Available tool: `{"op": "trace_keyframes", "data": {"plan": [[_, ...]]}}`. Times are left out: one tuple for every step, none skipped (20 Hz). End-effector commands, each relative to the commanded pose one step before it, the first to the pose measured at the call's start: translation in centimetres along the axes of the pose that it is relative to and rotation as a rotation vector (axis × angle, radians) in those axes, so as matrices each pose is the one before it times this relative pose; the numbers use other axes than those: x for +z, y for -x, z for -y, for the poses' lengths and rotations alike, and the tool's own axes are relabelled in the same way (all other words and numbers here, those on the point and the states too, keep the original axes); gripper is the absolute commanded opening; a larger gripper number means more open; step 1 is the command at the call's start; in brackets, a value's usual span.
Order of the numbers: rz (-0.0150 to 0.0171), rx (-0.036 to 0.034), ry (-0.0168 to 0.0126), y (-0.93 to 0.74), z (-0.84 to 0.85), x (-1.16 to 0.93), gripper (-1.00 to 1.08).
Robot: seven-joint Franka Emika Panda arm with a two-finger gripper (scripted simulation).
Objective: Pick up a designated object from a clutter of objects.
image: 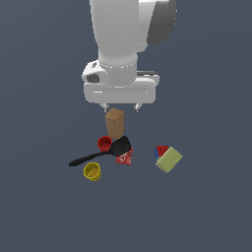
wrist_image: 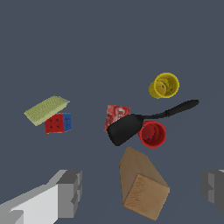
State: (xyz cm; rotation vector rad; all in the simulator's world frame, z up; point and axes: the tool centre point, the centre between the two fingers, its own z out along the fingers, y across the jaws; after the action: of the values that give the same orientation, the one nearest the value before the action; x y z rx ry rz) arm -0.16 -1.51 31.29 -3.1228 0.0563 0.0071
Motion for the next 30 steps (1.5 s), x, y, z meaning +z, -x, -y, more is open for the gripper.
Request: {"op": "trace_keyframes", "data": {"plan": [[0.00000,0.00000,0.00000,0.000,-0.001,0.000,1.00],[-0.00097,0.00094,-0.00026,-0.002,-0.020,-0.032,1.00],[-0.00263,0.00261,-0.00076,-0.012,-0.051,-0.082,1.00],[-0.00438,0.00433,-0.00128,-0.018,-0.086,-0.138,1.00],[-0.00608,0.00600,-0.00180,-0.026,-0.120,-0.193,1.00],[-0.00776,0.00763,-0.00235,-0.035,-0.153,-0.248,1.00],[-0.00784,0.00765,-0.00243,-0.037,-0.154,-0.253,1.00],[-0.00604,0.00582,-0.00191,-0.032,-0.117,-0.197,1.00],[-0.00423,0.00400,-0.00136,-0.025,-0.081,-0.141,1.00],[-0.00241,0.00219,-0.00079,-0.016,-0.044,-0.083,1.00],[-0.00054,0.00039,-0.00018,-0.007,-0.007,-0.021,1.00],[0.00130,-0.00121,0.00042,0.007,0.026,0.045,1.00],[0.00101,-0.00053,0.00036,0.019,0.010,0.045,1.00],[0.00033,0.00102,0.00021,0.025,-0.014,0.051,1.00],[-0.00005,0.00218,0.00015,0.049,-0.029,0.067,1.00],[0.00000,0.00337,0.00026,0.071,-0.053,0.102,1.00],[0.00019,0.00418,0.00040,0.096,-0.060,0.141,1.00],[0.00037,0.00512,0.00055,0.121,-0.075,0.180,1.00],[0.00052,0.00604,0.00068,0.146,-0.089,0.217,1.00],[0.00064,0.00692,0.00080,0.171,-0.101,0.252,1.00],[0.00072,0.00783,0.00090,0.195,-0.115,0.285,1.00],[0.00075,0.00882,0.00099,0.220,-0.131,0.317,1.00],[0.00078,0.00977,0.00107,0.246,-0.145,0.349,1.00],[0.00084,0.01068,0.00116,0.271,-0.160,0.380,1.00],[0.00093,0.01161,0.00127,0.299,-0.176,0.414,1.00],[0.00101,0.01252,0.00137,0.328,-0.192,0.447,1.00],[0.00107,0.01346,0.00146,0.358,-0.208,0.480,1.00],[0.00113,0.01441,0.00155,0.389,-0.225,0.512,1.00],[0.00120,0.01534,0.00163,0.422,-0.243,0.544,1.00],[0.00126,0.01626,0.00171,0.455,-0.261,0.575,1.00]]}}
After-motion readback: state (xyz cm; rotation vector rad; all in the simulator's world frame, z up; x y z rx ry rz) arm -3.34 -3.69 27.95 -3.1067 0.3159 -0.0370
